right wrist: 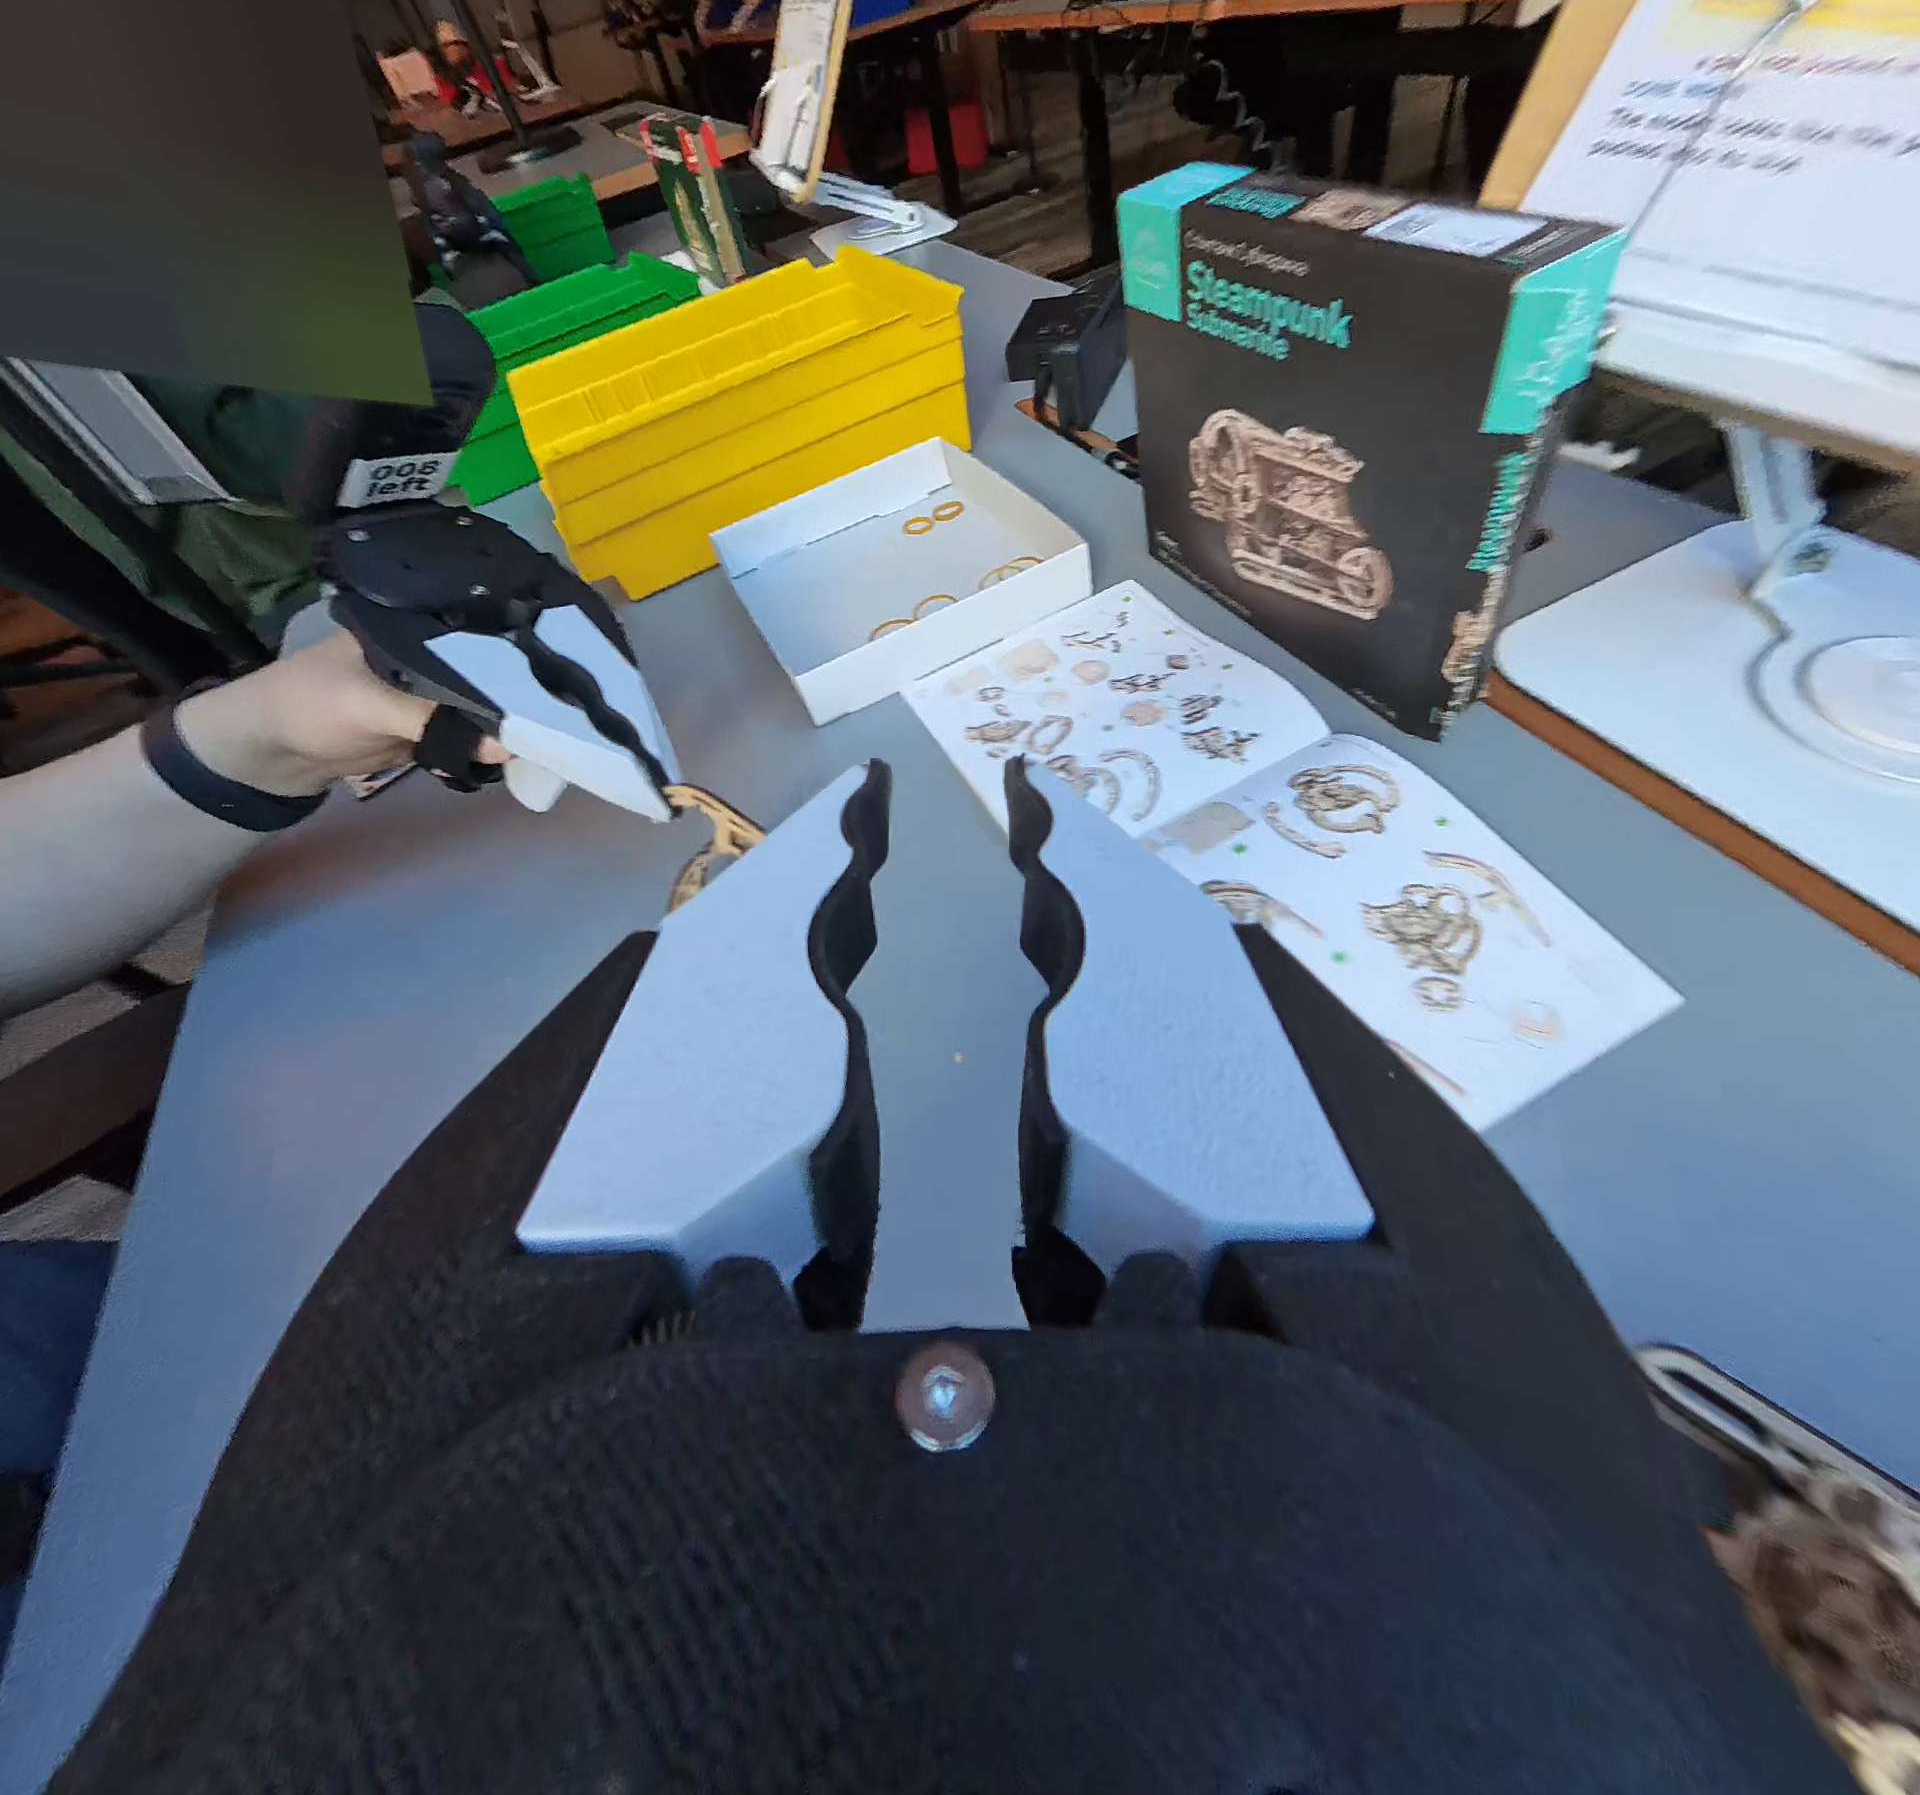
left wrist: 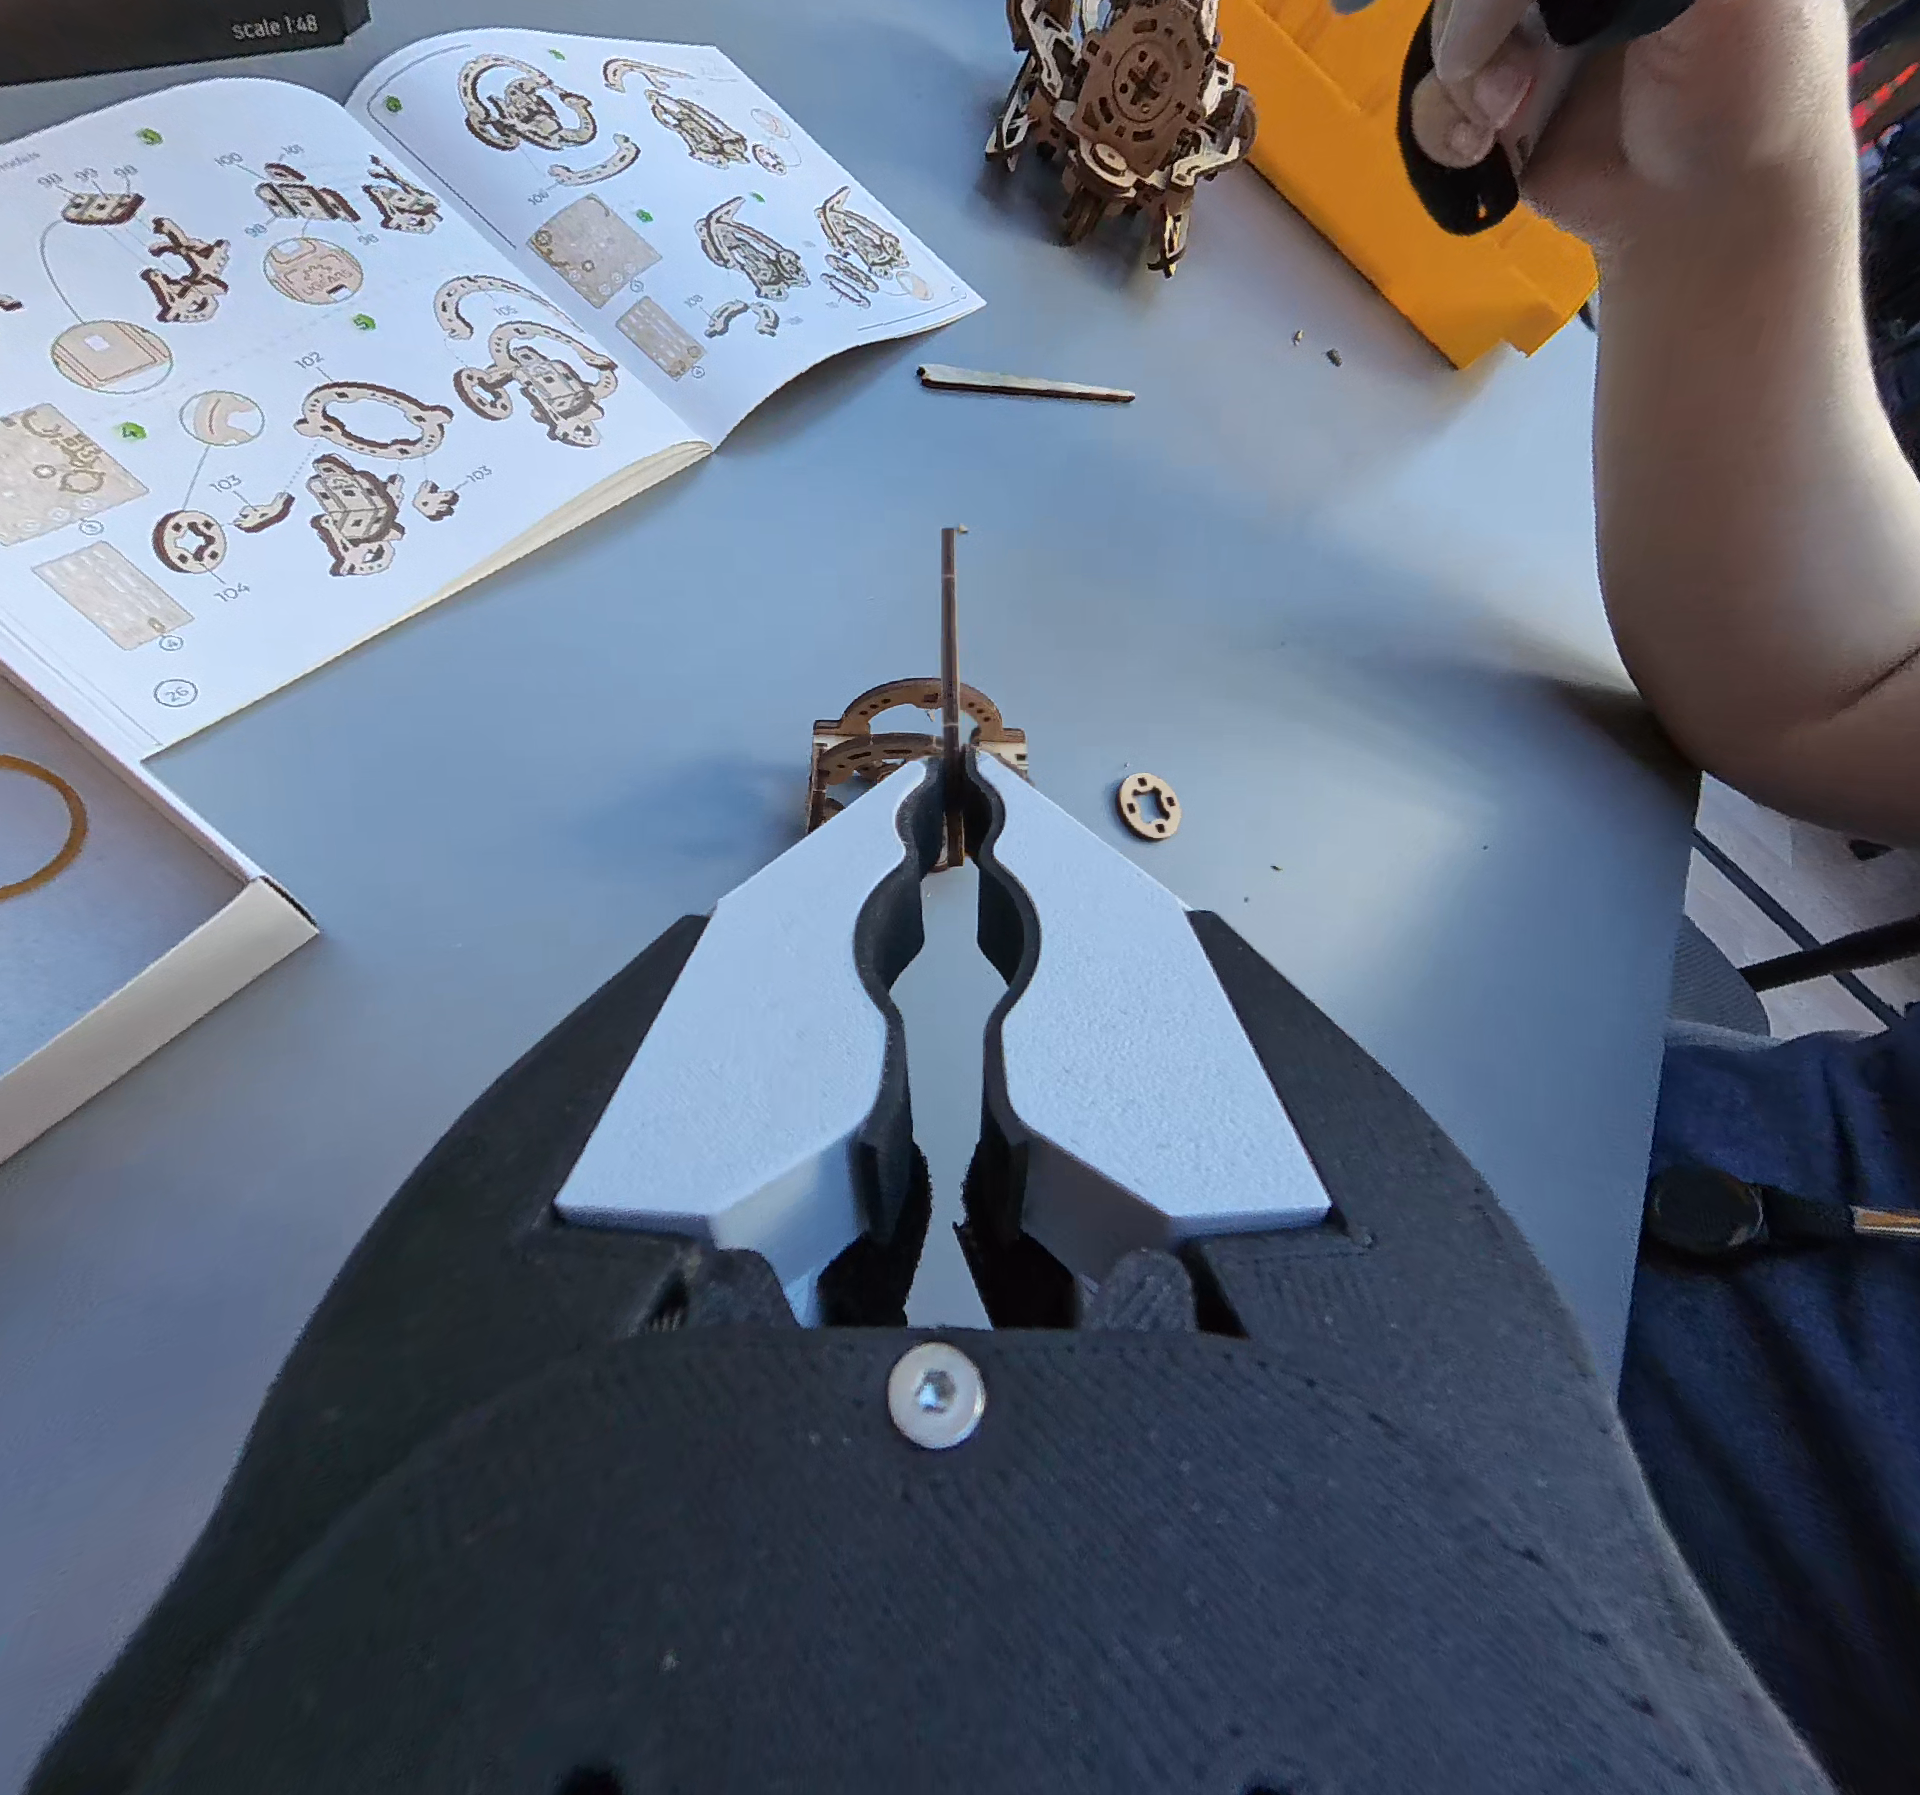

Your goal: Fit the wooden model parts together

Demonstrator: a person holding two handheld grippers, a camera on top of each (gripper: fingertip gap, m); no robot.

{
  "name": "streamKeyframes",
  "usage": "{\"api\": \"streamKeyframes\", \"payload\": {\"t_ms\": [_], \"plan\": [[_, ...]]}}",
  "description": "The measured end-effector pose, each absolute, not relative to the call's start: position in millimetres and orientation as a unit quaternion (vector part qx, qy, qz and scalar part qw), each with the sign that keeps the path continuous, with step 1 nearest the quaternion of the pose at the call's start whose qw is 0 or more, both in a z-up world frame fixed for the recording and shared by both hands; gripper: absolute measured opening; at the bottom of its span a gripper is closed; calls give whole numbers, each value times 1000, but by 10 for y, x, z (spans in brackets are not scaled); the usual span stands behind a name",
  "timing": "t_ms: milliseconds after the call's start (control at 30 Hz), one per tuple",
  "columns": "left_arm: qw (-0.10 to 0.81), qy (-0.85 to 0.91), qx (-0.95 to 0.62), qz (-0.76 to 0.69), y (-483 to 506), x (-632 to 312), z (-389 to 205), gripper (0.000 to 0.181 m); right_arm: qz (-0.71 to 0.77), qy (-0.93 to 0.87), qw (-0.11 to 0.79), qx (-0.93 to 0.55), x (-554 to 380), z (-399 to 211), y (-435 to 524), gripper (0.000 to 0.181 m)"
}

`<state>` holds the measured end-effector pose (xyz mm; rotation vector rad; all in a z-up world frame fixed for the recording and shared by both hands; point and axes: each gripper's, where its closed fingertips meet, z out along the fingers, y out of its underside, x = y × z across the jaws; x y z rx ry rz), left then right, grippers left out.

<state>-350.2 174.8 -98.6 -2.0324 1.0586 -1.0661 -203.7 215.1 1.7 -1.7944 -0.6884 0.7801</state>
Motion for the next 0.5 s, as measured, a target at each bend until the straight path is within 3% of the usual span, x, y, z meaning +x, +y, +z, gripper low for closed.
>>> {"api": "streamKeyframes", "payload": {"t_ms": [267,500], "plan": [[327,399,-757,-401,1706,-3501,-982,0,389,-280,437,-761,-2694,-191,1900,22],[312,415,-767,-378,1706,-3510,-949,0,360,-294,415,-782,-2945,-881,1701,17]]}}
